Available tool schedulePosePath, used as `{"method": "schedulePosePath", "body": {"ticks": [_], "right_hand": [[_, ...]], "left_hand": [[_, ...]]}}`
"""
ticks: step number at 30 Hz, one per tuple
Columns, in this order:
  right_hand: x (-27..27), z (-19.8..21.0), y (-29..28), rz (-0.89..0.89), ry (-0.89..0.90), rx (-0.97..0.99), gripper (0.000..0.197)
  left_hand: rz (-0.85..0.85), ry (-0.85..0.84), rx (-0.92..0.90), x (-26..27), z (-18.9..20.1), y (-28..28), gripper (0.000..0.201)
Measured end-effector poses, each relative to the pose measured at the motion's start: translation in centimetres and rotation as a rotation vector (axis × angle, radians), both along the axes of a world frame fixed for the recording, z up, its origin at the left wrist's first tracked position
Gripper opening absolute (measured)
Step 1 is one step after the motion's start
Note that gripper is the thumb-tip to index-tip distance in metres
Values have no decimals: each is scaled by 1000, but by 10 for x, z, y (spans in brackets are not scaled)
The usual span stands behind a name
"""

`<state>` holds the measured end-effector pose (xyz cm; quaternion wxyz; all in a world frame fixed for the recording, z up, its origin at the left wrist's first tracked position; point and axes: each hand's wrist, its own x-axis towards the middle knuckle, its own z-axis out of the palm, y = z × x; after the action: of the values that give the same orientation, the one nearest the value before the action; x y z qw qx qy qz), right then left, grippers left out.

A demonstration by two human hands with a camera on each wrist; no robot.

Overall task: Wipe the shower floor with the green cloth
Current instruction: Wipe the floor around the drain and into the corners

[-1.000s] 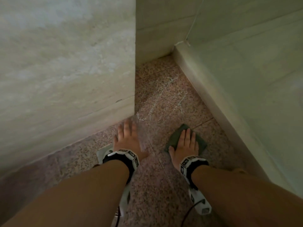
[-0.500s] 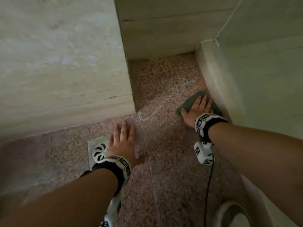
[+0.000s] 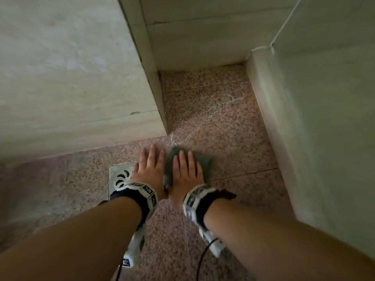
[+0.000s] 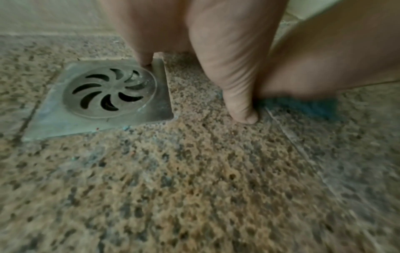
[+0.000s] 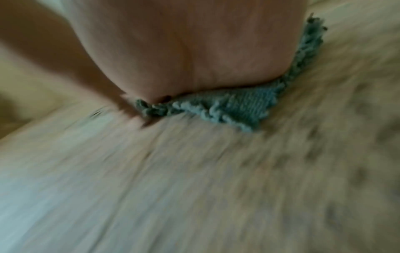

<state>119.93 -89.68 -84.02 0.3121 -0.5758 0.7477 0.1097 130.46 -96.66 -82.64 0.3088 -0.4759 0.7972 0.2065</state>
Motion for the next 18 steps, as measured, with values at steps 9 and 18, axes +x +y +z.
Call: {"method": "schedulePosePath", "body": {"ticks": [9,18], "right_hand": [[-133,-1,-34,-245,228,40,97],[-47,-1,-13,-157,146,-20,101]], "left_hand": [[-55,-8,24,9,0,-1,134],[-56,-14,33,8,-3,-6,141]]}}
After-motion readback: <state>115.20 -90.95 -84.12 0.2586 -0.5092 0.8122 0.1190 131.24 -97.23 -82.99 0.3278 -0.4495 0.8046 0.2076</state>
